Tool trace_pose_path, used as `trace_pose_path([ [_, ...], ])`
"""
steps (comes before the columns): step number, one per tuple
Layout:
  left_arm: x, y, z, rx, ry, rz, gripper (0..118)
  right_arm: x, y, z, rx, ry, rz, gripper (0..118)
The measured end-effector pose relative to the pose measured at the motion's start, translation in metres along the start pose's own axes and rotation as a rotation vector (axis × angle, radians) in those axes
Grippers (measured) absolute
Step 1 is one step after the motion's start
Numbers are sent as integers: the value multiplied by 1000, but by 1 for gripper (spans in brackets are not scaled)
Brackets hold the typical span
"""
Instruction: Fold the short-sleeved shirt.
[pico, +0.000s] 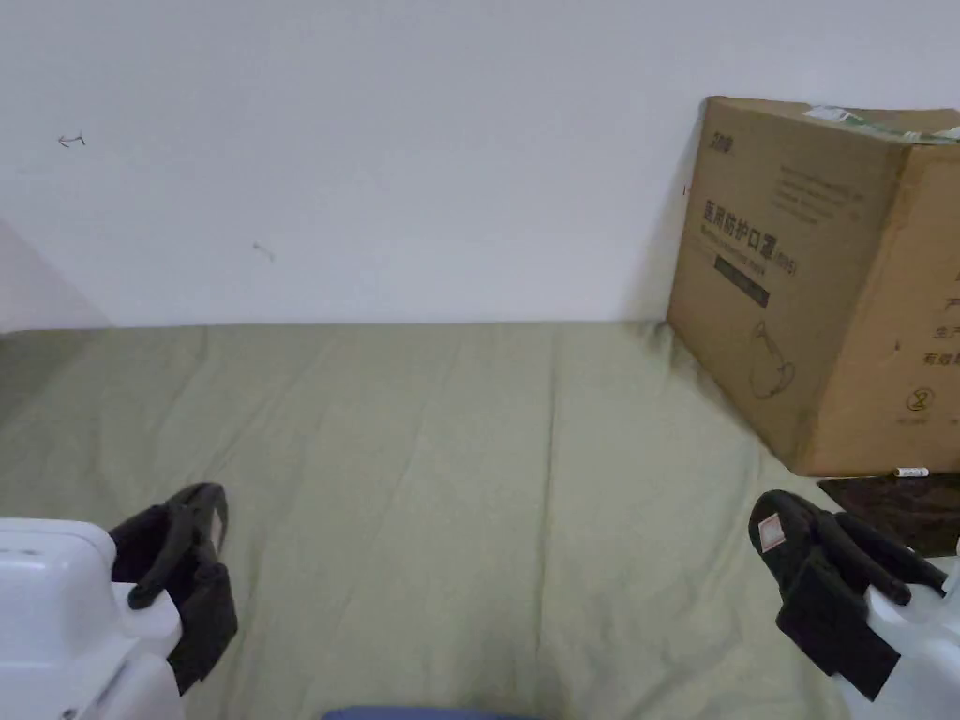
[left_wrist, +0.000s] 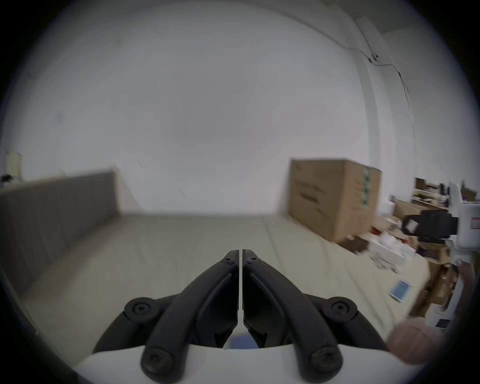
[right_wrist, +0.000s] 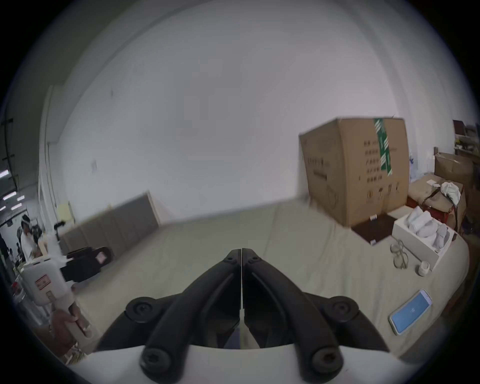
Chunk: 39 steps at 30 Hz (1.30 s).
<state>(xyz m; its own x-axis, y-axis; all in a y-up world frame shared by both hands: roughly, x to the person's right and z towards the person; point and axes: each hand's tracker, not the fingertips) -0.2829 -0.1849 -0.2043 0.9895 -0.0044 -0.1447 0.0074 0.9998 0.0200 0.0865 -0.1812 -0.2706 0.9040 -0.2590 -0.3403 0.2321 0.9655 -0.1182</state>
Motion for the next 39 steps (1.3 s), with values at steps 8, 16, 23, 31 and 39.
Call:
trace_pose_path([
  [8, -2, -5, 13, -12, 108, -40, 2, -2, -21, -9, -20, -98, 37, 0],
  [16, -6, -9, 12, -48, 25, -5, 1, -3, -13, -13, -75, 1, 50, 0],
  [23, -30, -44, -1, -250, -27, 105, 1, -2, -126, -102, -924, 246, -56, 0],
  [31, -95, -110, -36, -529, -159, 493, 3, 28, -214, -127, -1126, 174, -85, 0],
  [39, -132, -215, -101, -946, -511, 830, 83, 40, -214, -133, -1153, 211, -172, 0],
])
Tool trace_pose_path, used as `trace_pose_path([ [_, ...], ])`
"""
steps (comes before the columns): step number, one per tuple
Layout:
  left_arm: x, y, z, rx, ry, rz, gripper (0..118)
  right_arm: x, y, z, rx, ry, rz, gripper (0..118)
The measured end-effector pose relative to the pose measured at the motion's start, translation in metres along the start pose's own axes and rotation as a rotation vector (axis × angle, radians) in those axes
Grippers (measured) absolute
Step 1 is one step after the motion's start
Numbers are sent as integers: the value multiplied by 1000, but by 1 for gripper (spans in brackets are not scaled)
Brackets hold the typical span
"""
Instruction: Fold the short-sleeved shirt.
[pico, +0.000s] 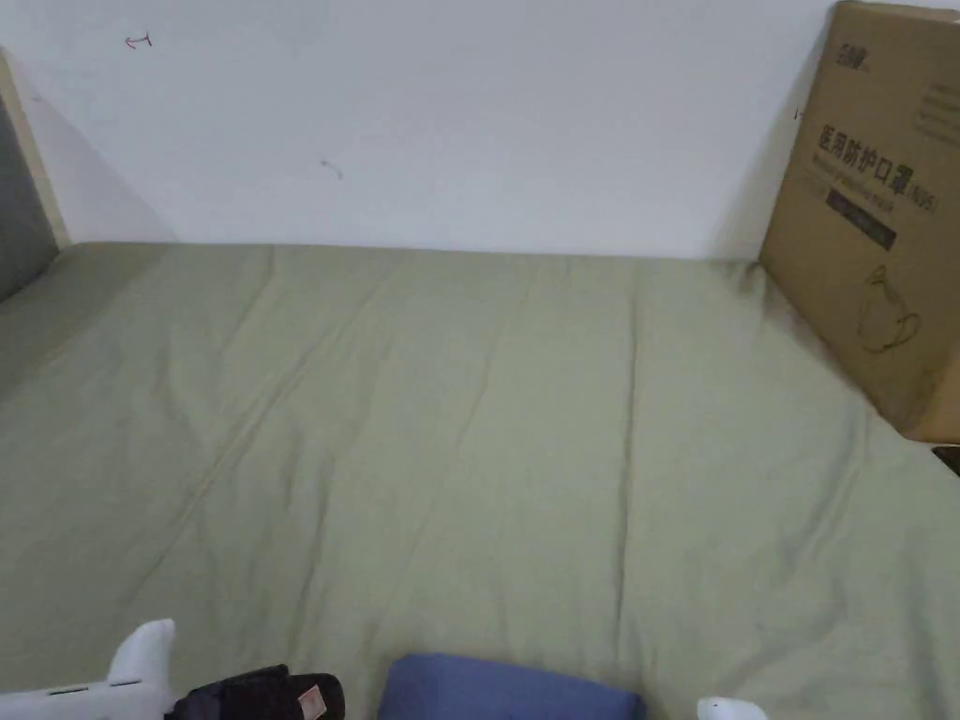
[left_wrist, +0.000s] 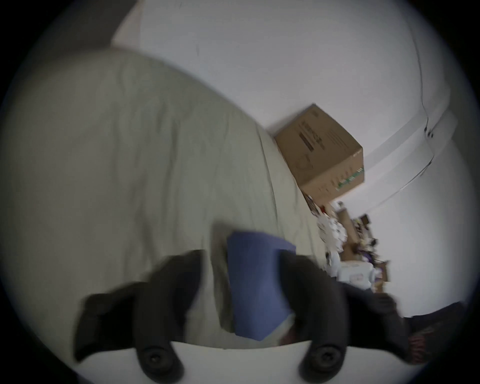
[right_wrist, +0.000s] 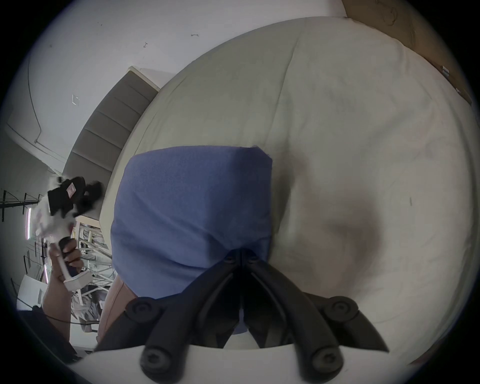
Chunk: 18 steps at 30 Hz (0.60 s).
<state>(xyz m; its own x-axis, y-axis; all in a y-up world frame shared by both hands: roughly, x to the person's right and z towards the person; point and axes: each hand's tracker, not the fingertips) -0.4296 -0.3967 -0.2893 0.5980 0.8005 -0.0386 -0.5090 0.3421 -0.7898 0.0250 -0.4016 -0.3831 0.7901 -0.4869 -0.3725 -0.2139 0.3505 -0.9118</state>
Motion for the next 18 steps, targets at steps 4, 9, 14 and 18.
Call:
trace_pose_path([
  [4, -32, -13, -37, -108, -259, 206, 118, 0, 2, 3, -12, 10, 1, 0],
  [9, -18, -17, -97, -195, -462, 186, 118, 3, 4, 2, -28, 22, -40, 0],
  [14, -10, -20, -127, -207, -439, 88, 118, 3, 5, 1, -33, 19, -63, 0],
  [18, -40, -23, -118, -195, -185, 114, 24, 4, 1, 4, -16, 43, -96, 0],
])
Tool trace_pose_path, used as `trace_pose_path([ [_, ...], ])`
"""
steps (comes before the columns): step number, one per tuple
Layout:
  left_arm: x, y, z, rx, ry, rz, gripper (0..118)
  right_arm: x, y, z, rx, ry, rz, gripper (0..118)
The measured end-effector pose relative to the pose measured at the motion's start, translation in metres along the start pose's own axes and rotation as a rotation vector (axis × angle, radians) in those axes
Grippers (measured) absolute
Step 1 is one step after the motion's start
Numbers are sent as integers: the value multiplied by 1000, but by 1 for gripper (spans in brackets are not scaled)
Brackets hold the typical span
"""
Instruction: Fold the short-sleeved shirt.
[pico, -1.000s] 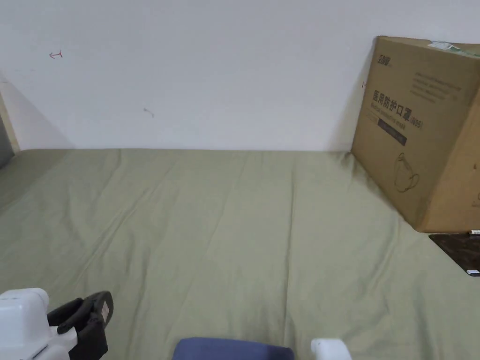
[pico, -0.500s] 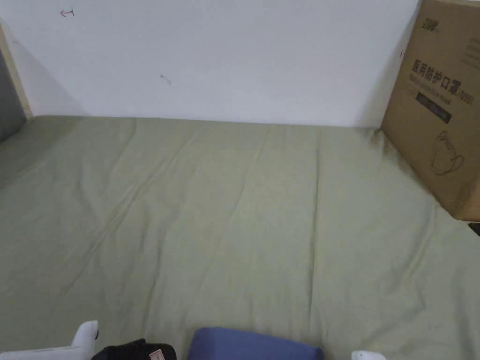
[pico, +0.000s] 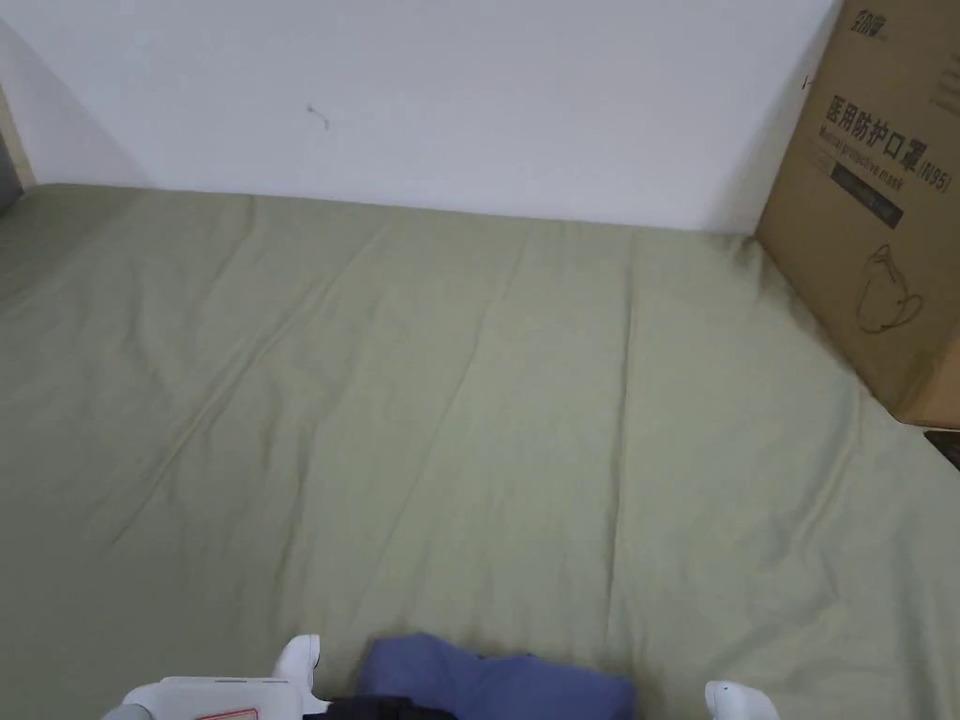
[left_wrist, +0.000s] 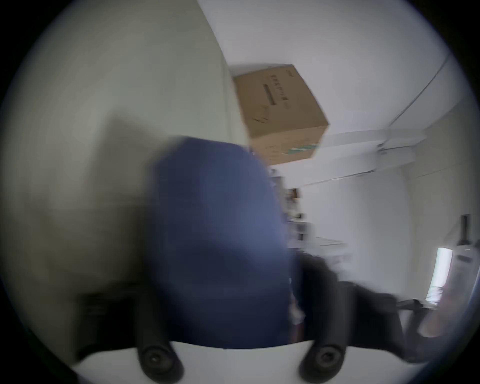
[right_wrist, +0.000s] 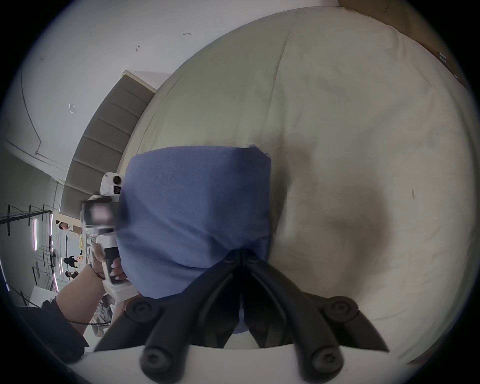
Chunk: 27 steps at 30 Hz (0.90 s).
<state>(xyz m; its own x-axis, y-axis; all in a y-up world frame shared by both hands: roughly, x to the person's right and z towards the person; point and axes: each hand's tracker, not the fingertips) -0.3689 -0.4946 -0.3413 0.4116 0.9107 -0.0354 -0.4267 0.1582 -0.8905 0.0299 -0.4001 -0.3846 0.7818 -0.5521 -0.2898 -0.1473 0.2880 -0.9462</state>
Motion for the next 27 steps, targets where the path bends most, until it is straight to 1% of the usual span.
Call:
trace_pose_path([
  [1, 9, 2, 4, 3, -158, 63, 25, -2, -1, 3, 4, -2, -18, 0],
  [2, 26, 3, 6, -6, -86, 6, 26, -5, -2, 7, 9, -11, -21, 1],
  [3, 40, 4, 9, -2, -3, -84, 26, -9, -4, 11, 13, -17, -15, 1],
  [4, 51, 3, 16, 4, 1, -126, 26, -14, -6, 18, 24, -22, 10, 1],
  [6, 71, 4, 39, 15, -43, -137, 26, -28, -10, 35, 50, 9, 94, 1],
  [7, 85, 3, 55, 33, -34, -167, 26, -36, -13, 45, 62, 20, 128, 1],
  [8, 96, 6, 74, 43, 9, -214, 26, -46, -14, 54, 75, 15, 162, 1],
  [10, 108, 14, 119, 44, 125, -293, 26, -64, -18, 71, 103, -25, 228, 1],
  [12, 112, 24, 163, 45, 271, -308, 26, -80, -20, 83, 124, -72, 283, 1],
  [14, 109, 34, 209, 57, 477, -336, 26, -91, -22, 93, 145, -95, 308, 1],
  [16, 99, 47, 249, 59, 657, -322, 26, -98, -23, 100, 161, -102, 304, 1],
  [18, 89, 60, 284, 54, 778, -325, 27, -99, -23, 103, 168, -104, 275, 1],
  [19, 84, 66, 297, 52, 850, -345, 27, -98, -23, 104, 168, -103, 261, 1],
  [22, 67, 86, 328, 97, 1121, -342, 27, -99, -22, 104, 167, -134, 244, 1],
  [25, 51, 97, 343, 100, 1277, -362, 29, -99, -21, 101, 154, -181, 238, 1],
  [26, 48, 100, 347, 95, 1333, -368, 40, -99, -21, 100, 148, -190, 234, 1],
  [27, 45, 101, 350, 94, 1398, -377, 74, -100, -21, 100, 143, -191, 232, 1],
])
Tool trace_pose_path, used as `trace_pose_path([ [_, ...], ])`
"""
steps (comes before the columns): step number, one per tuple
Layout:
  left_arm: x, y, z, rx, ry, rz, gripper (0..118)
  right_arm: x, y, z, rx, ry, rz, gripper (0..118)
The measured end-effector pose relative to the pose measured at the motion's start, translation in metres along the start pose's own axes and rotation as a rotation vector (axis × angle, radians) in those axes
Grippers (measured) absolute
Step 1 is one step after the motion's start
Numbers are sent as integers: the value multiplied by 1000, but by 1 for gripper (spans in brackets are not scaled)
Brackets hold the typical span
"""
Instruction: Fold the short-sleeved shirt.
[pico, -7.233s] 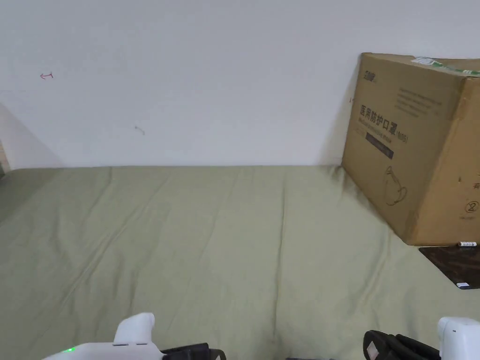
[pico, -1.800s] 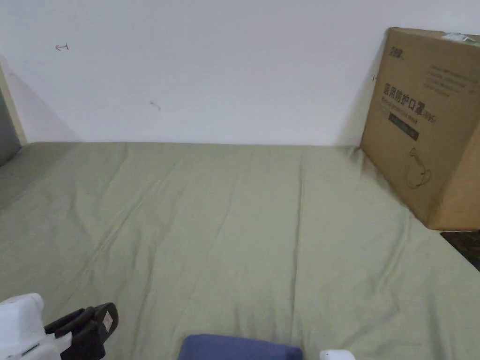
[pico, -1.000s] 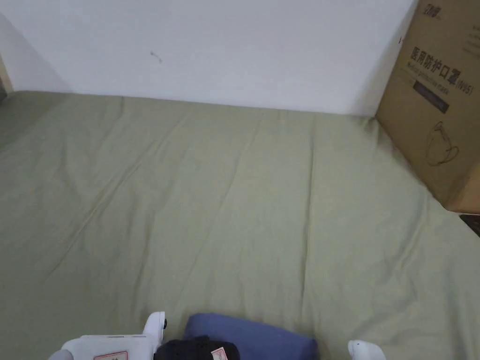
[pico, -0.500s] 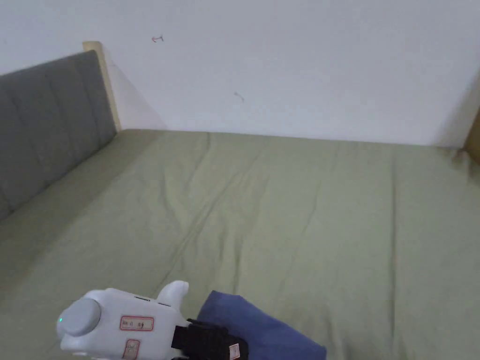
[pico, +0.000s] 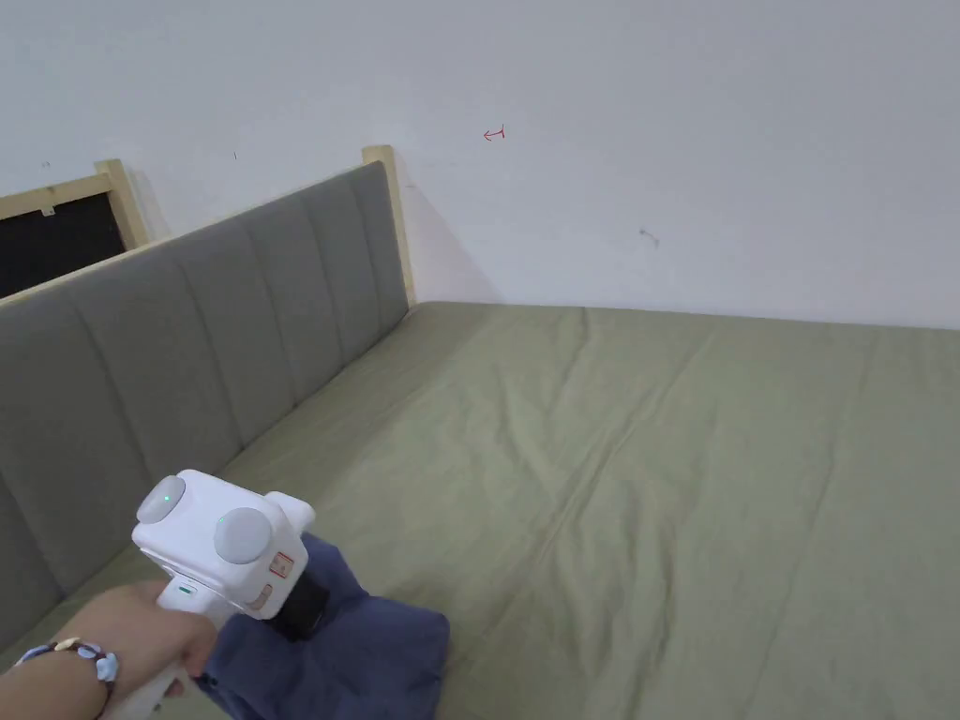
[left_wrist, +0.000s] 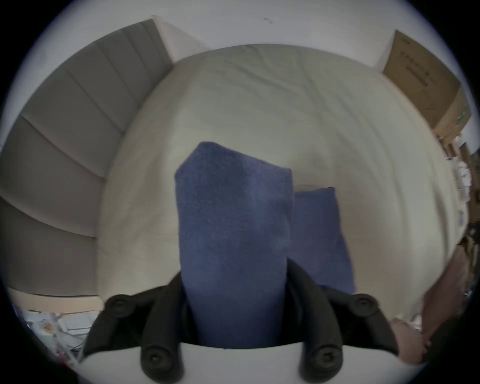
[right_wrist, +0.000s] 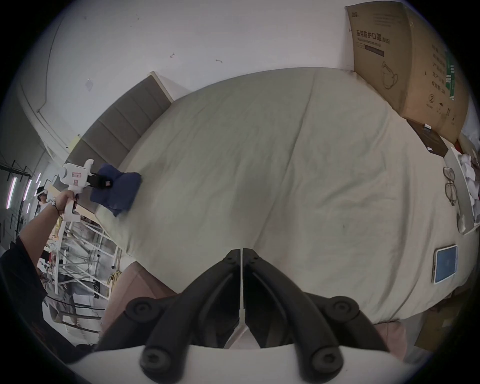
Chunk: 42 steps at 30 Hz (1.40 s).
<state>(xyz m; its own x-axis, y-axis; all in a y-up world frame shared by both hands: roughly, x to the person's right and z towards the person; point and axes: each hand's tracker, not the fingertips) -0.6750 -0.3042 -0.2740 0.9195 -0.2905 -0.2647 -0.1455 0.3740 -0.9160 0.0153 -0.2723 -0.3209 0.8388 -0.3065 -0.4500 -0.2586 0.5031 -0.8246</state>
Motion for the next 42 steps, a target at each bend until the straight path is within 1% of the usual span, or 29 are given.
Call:
trace_pose_path([
  [1, -4, 1, 0, 1, 56, -19, 100, -1, 1, 1, -4, 1, 1, 1],
  [2, -8, 1, 5, 39, 116, -32, 109, -3, 1, 1, -6, 2, 4, 1],
  [4, -15, 1, 18, 112, 221, -24, 107, -8, 3, 1, -4, 1, 17, 1],
  [6, -20, -2, 32, 180, 239, 16, 107, -11, 6, 1, 2, -3, 27, 1],
  [8, -23, -8, 41, 207, 144, 75, 107, -16, 9, -1, 8, -1, 37, 1],
  [10, -16, -16, 44, 192, 47, 124, 107, -18, 12, 0, 13, 6, 41, 1],
  [12, 2, -27, 46, 157, -61, 150, 107, -22, 14, 2, 22, 22, 50, 1],
  [13, 14, -33, 49, 165, -144, 156, 106, -23, 14, 3, 28, 25, 57, 1],
  [14, 30, -39, 54, 186, -220, 162, 104, -25, 15, 5, 35, 22, 66, 1],
  [15, 49, -45, 60, 213, -273, 165, 94, -27, 15, 7, 44, 17, 77, 1],
  [16, 71, -51, 70, 258, -305, 159, 60, -29, 16, 9, 51, 14, 88, 1],
  [17, 94, -58, 82, 349, -298, 140, 26, -29, 17, 11, 55, 10, 97, 1],
  [18, 115, -62, 96, 428, -304, 119, 0, -30, 17, 13, 61, 6, 104, 1],
  [21, 167, -61, 138, 531, -448, 96, 1, -30, 19, 25, 121, 3, 92, 1],
  [22, 182, -60, 155, 589, -465, 88, 1, -29, 20, 33, 171, 14, 79, 1],
  [24, 212, -54, 195, 718, -475, 89, 1, -32, 24, 51, 276, 35, 89, 1],
  [26, 239, -47, 232, 865, -475, 103, 1, -31, 25, 70, 435, -13, 132, 1],
  [28, 258, -42, 259, 992, -516, 130, 1, -37, 27, 92, 600, -70, 173, 1],
  [29, 270, -41, 271, 1050, -489, 128, 1, -36, 28, 101, 686, -84, 184, 1],
  [30, 283, -42, 282, 1101, -418, 122, 1, -35, 28, 108, 760, -93, 192, 1],
  [32, 307, -45, 295, 1173, -288, 123, 1, -36, 25, 122, 902, -148, 193, 1],
  [34, 323, -56, 304, 1210, -262, 124, 1, -34, 22, 128, 991, -212, 184, 1],
  [35, 331, -64, 306, 1234, -253, 117, 1, -32, 20, 129, 1017, -241, 186, 1],
  [37, 345, -78, 304, 1250, -182, 119, 1, -32, 22, 124, 975, -351, 181, 1],
  [38, 351, -84, 302, 1225, -153, 138, 1, -27, 22, 122, 964, -327, 171, 1],
  [39, 353, -87, 298, 1196, -180, 146, 1, -21, 18, 121, 963, -296, 150, 1],
  [40, 353, -90, 292, 1160, -221, 163, 1, -17, 15, 120, 967, -286, 129, 1],
  [41, 353, -93, 289, 1139, -239, 181, 1, -18, 12, 119, 972, -290, 127, 1],
  [42, 354, -95, 287, 1136, -227, 183, 1, -18, 9, 118, 974, -297, 127, 1],
])
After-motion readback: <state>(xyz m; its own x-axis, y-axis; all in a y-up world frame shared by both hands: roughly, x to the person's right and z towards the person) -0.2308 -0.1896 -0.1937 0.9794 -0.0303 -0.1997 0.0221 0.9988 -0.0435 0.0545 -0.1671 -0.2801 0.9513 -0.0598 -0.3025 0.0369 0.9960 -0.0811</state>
